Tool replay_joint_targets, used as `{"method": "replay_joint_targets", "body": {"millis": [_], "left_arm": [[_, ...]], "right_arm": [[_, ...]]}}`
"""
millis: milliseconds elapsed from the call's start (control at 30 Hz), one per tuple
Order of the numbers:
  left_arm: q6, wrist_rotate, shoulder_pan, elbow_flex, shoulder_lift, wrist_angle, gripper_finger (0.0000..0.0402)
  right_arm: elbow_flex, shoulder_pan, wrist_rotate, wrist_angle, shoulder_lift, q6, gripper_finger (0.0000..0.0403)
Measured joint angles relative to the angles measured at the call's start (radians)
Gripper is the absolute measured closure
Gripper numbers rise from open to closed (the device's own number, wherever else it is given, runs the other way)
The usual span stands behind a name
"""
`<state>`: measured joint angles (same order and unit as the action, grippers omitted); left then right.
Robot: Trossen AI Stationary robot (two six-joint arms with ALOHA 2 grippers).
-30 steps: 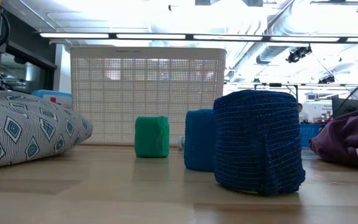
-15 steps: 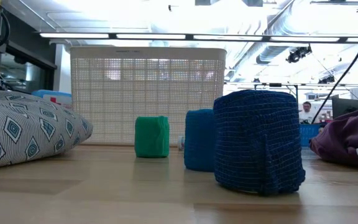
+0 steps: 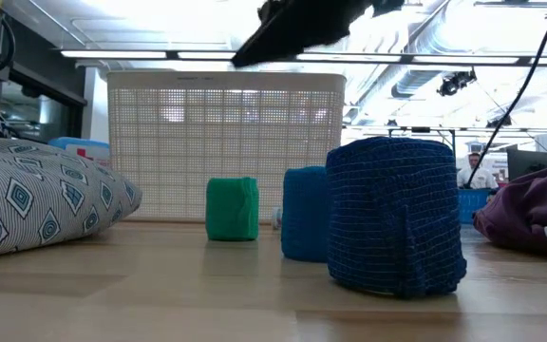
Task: Pick & Place Medicine items
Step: Put the green bandage into the black bin
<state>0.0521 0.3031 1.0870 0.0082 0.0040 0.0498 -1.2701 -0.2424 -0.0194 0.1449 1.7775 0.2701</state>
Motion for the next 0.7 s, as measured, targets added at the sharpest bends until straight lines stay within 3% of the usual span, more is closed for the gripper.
{"method": "replay_joint_targets", "body": {"millis": [700], "left_arm": [[0.0, 0.0, 0.0, 0.0, 0.0, 0.001, 0.0274]], "right_arm": [[0.0, 0.014, -0.05, -0.027, 0.137, -0.06, 0.0227]]}}
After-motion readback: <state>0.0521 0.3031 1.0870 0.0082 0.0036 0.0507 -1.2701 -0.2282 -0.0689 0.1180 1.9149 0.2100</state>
